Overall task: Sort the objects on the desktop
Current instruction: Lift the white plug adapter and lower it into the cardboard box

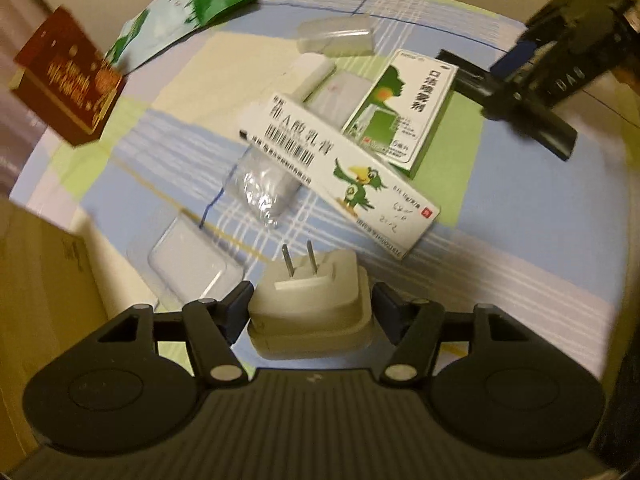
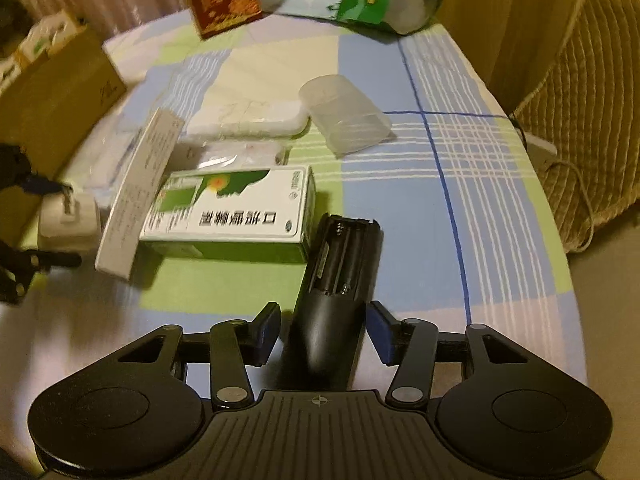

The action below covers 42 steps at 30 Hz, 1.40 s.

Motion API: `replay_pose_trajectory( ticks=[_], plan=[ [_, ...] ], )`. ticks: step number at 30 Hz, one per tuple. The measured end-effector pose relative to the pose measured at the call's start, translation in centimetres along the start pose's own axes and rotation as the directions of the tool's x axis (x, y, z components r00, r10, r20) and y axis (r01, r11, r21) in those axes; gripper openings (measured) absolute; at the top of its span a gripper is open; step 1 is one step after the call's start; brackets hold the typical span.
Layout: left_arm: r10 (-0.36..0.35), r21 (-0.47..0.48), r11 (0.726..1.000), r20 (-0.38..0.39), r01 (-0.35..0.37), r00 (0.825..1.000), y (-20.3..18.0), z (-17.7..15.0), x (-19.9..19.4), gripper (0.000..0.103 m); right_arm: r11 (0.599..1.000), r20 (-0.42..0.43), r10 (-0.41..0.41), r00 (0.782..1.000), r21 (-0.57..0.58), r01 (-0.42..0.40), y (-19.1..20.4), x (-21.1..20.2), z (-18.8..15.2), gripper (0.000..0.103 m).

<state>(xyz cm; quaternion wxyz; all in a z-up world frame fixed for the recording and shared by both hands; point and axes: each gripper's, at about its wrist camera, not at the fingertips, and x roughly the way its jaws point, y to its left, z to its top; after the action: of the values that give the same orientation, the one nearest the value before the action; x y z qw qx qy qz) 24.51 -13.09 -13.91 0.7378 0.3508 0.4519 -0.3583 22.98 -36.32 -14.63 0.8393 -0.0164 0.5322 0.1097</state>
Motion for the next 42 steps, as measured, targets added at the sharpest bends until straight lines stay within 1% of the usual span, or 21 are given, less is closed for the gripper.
replay_pose_trajectory(
  ticks=[2, 4, 5, 6, 7, 9, 11, 12, 13, 15, 18, 19, 21, 22, 23, 27, 30, 33, 36, 39, 42],
  plan=[
    [0.011, -0.006, 1.0, -0.017, -0.011, 1.0, 0.0, -0.1, 0.5, 0.061, 0.999, -0.007, -0.026, 1.0, -0.031, 0.026, 0.5, 0.0, -0.2, 0.052],
    [0.017, 0.01, 1.0, -0.038, -0.017, 0.999, -0.2, -0.3, 1.3, 0.063, 0.997, 0.0, -0.049, 0.999, -0.055, 0.049, 1.0, 0.0, -0.7, 0.052],
    [0.011, -0.006, 1.0, -0.034, -0.011, 0.999, 0.0, -0.5, 1.4, 0.066, 0.996, 0.003, -0.06, 0.998, -0.067, 0.06, 1.2, 0.0, -0.9, 0.048],
    [0.005, -0.023, 1.0, -0.031, -0.005, 1.0, 0.2, -0.6, 1.5, 0.064, 0.994, 0.007, -0.071, 0.997, -0.078, 0.071, 1.4, -0.1, -1.1, 0.043],
    [-0.013, -0.05, 0.999, -0.031, 0.011, 0.999, 0.5, -0.7, 1.5, 0.062, 0.994, 0.013, -0.074, 0.997, -0.077, 0.074, 1.4, -0.2, -1.3, 0.042],
    [-0.022, -0.089, 0.996, -0.026, 0.02, 0.999, 0.8, -1.0, 1.4, 0.061, 0.998, 0.021, -0.059, 0.998, -0.023, 0.059, 0.9, -0.4, -1.4, 0.039],
    [-0.009, -0.09, 0.996, -0.027, 0.006, 1.0, 0.6, -1.2, 1.1, 0.06, 0.999, 0.024, -0.032, 0.999, 0.038, 0.031, 0.1, -0.8, -1.6, 0.038],
    [-0.005, -0.1, 0.995, -0.026, 0.002, 1.0, 0.5, -1.4, 0.9, 0.06, 0.996, 0.024, 0.002, 1.0, 0.093, -0.005, -0.5, -1.1, -1.6, 0.038],
    [-0.001, -0.111, 0.994, -0.024, -0.002, 1.0, 0.4, -1.5, 0.6, 0.06, 0.986, 0.026, 0.048, 0.998, 0.159, -0.052, -1.4, -1.4, -1.8, 0.038],
    [-0.002, -0.14, 0.99, 0.003, 0.002, 1.0, 0.3, -1.7, -0.6, 0.06, 0.951, 0.036, 0.125, 0.991, 0.279, -0.131, -3.0, -1.8, -2.2, 0.038],
    [-0.006, -0.192, 0.981, 0.052, 0.016, 0.999, 0.5, -1.8, -2.7, 0.06, 0.881, 0.063, 0.211, 0.975, 0.42, -0.218, -4.9, -2.5, -2.7, 0.038],
    [-0.007, -0.209, 0.978, 0.068, 0.021, 0.998, 0.6, -1.9, -3.4, 0.06, 0.855, 0.075, 0.235, 0.969, 0.459, -0.243, -5.5, -2.7, -2.9, 0.038],
    [-0.002, -0.228, 0.974, 0.088, 0.022, 0.996, 0.5, -2.0, -4.5, 0.06, 0.824, 0.098, 0.256, 0.962, 0.499, -0.27, -6.1, -3.2, -3.0, 0.038],
    [0.004, -0.232, 0.972, 0.098, 0.019, 0.995, 0.4, -2.0, -5.0, 0.06, 0.814, 0.114, 0.264, 0.958, 0.506, -0.284, -6.3, -3.5, -3.0, 0.038],
    [0.009, -0.237, 0.971, 0.107, 0.016, 0.994, 0.4, -2.0, -5.5, 0.06, 0.815, 0.129, 0.266, 0.955, 0.499, -0.294, -6.2, -3.9, -2.9, 0.038],
    [0.027, -0.242, 0.97, 0.13, 0.005, 0.991, 0.5, -2.2, -6.6, 0.06, 0.864, 0.169, 0.264, 0.95, 0.395, -0.311, -4.2, -4.4, -1.5, 0.038],
    [0.043, -0.251, 0.968, 0.128, -0.01, 0.991, 0.6, -2.4, -7.0, 0.06, 0.921, 0.162, 0.252, 0.954, 0.262, -0.288, -1.3, -3.5, 0.0, 0.038],
    [0.047, -0.254, 0.967, 0.121, -0.015, 0.992, 0.8, -2.7, -6.8, 0.06, 0.965, 0.133, 0.216, 0.967, 0.125, -0.232, 1.7, -2.2, 1.3, 0.038],
    [0.051, -0.256, 0.967, 0.118, -0.019, 0.992, 0.7, -3.0, -6.7, 0.06, 0.983, 0.084, 0.173, 0.981, 0.05, -0.178, 3.6, -0.9, 1.7, 0.038],
    [0.053, -0.267, 0.964, 0.119, -0.019, 0.991, 0.8, -3.3, -6.5, 0.06, 0.988, 0.045, 0.154, 0.987, 0.016, -0.154, 4.3, -0.3, 1.5, 0.038],
    [0.053, -0.273, 0.962, 0.11, -0.021, 0.992, 0.9, -3.5, -6.1, 0.06, 0.991, 0.027, 0.136, 0.99, -0.01, -0.136, 4.8, 0.6, 1.5, 0.039]
  ],
)
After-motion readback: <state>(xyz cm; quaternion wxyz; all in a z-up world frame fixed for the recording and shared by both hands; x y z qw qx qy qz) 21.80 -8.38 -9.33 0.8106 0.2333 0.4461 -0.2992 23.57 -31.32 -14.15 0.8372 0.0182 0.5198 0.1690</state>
